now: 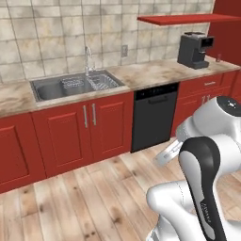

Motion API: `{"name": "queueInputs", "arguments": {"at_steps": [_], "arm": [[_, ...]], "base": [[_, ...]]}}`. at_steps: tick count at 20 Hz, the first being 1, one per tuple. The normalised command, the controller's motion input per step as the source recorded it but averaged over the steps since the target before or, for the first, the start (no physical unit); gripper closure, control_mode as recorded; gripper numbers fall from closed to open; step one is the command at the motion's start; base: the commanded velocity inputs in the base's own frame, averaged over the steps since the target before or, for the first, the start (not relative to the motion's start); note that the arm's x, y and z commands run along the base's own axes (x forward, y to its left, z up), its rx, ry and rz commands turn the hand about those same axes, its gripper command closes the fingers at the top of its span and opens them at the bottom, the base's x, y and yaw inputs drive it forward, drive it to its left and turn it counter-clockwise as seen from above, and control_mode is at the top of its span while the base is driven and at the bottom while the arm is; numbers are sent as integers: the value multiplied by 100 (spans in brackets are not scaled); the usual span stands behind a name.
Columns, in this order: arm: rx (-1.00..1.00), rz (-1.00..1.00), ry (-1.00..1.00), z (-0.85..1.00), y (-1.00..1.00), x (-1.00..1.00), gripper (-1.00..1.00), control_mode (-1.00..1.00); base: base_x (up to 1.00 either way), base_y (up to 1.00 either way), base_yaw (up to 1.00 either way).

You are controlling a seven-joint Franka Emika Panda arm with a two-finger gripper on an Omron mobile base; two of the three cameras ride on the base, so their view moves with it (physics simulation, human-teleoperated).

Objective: Four empty soda cans are scattered around the kitchen. Gather all the cans and cluster them next to the stove for recycling.

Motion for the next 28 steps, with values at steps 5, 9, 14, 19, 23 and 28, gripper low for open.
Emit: {"name": "queueInputs", "arguments": {"at_steps": [5, 9, 14, 19, 23, 28], "arm": [[0, 0, 0, 0, 0, 0, -100, 100], [0, 0, 0, 0, 0, 0, -100, 100], [0, 0, 0, 0, 0, 0, -100, 100], [0, 0, 0, 0, 0, 0, -100, 100], [0, 0, 0, 0, 0, 0, -100, 100], [0, 0, 0, 0, 0, 0, -100, 100]], "base": [[92, -71, -8], [88, -80, -6], [81, -91, -2], [54, -77, 8], [31, -63, 17], [24, -72, 15]]}}
